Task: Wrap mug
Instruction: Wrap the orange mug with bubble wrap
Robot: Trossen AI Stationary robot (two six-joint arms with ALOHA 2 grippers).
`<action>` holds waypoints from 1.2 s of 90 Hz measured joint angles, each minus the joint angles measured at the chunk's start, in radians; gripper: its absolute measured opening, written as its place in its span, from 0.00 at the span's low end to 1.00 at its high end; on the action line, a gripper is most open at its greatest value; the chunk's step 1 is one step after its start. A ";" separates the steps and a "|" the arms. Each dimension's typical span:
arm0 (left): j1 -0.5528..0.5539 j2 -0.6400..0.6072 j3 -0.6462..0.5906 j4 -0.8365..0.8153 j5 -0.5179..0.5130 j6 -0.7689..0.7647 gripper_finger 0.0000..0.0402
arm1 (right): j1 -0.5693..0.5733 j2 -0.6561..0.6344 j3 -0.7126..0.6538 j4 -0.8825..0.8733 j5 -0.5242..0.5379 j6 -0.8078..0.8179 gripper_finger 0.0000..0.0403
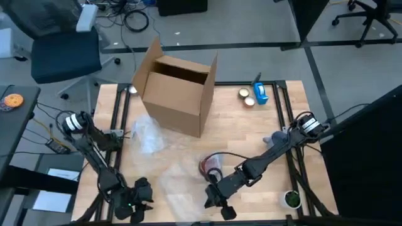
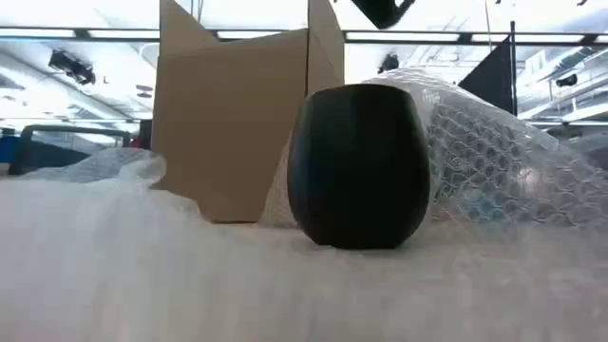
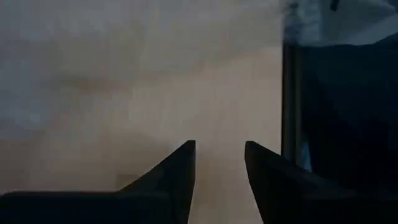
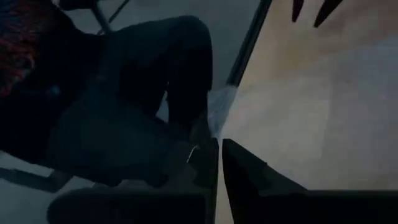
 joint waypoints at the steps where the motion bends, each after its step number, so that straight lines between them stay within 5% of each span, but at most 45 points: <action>1: 0.000 0.005 0.000 -0.003 0.007 -0.005 0.31 | 0.000 0.000 -0.002 0.001 -0.001 0.003 0.00; 51: 0.138 0.035 0.004 -0.092 0.013 -0.001 0.31 | -0.019 0.000 -0.033 0.023 0.099 0.021 0.00; 85: 0.424 0.031 0.022 -0.108 -0.064 0.360 0.31 | -0.042 0.000 -0.033 0.026 0.104 -0.005 0.00; 108: 0.541 0.029 0.247 -0.229 -0.128 0.612 0.30 | -0.047 0.000 -0.033 0.025 0.111 -0.023 0.00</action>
